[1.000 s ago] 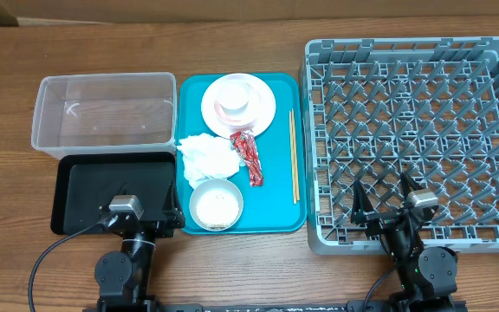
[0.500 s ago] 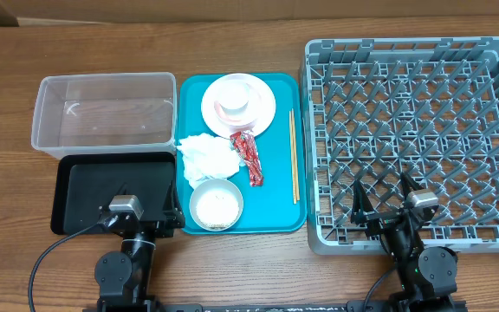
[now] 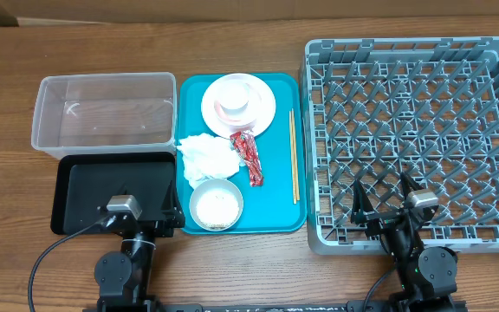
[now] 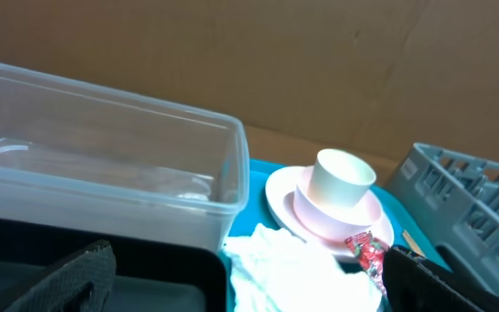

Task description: Sort waste into correct bins and load items into the dishwasher

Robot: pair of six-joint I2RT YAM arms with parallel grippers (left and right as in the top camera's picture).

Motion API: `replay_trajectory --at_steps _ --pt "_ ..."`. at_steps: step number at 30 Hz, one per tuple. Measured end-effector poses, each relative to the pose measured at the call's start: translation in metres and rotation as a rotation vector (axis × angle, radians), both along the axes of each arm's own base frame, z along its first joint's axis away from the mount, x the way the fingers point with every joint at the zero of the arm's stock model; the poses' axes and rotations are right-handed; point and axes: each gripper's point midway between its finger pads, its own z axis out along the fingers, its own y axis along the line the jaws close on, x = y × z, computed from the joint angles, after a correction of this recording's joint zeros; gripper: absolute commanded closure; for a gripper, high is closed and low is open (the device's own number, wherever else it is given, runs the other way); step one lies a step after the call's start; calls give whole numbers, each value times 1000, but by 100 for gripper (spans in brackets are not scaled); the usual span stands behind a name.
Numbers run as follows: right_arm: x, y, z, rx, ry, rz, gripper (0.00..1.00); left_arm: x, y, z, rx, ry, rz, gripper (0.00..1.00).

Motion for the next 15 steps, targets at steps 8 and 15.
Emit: replay_trajectory --at_steps 8,15 --pt "0 0 0 0 0 1 0 -17 -43 30 -42 5 -250 0" --pt "0 0 0 0 0 0 0 -69 -56 126 -37 60 -326 0"
